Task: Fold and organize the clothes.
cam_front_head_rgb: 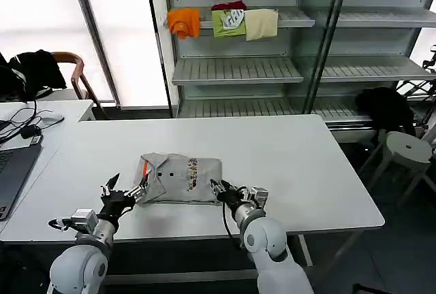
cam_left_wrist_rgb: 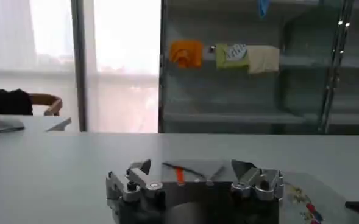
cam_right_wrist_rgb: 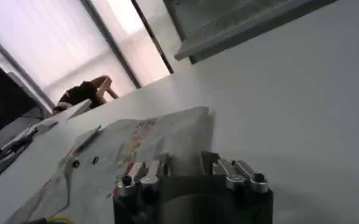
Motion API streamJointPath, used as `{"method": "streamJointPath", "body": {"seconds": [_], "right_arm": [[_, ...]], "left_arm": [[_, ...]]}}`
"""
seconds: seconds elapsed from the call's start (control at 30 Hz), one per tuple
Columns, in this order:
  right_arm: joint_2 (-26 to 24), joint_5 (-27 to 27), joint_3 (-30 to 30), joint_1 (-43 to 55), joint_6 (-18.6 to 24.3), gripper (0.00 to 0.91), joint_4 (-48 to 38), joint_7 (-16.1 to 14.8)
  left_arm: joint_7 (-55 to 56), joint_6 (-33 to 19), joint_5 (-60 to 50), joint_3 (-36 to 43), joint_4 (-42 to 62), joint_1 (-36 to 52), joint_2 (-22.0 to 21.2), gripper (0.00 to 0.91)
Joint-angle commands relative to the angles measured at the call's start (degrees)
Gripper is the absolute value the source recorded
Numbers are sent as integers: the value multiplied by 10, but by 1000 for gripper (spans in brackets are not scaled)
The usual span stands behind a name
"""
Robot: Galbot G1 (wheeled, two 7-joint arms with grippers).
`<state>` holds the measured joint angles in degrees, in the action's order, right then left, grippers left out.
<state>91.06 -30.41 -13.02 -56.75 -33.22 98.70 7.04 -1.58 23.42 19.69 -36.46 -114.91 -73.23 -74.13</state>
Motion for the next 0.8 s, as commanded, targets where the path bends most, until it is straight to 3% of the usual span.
{"method": "streamJointPath", "body": {"seconds": [0.03, 0.43, 0.6, 0.8], "right_arm": [[3, 4, 3, 2, 1, 0, -11, -2], [-9, -1, -15, 5, 0, 0, 13, 10], [-45, -4, -35, 6, -1, 0, 38, 28], [-85, -21, -62, -4, -1, 0, 53, 25]], "left_arm": [[0, 1, 2, 3, 3, 2, -2, 907], [2, 0, 1, 1, 6, 1, -7, 907], [3, 1, 1, 0, 2, -2, -8, 907], [3, 1, 1, 4, -4, -8, -9, 907]]}}
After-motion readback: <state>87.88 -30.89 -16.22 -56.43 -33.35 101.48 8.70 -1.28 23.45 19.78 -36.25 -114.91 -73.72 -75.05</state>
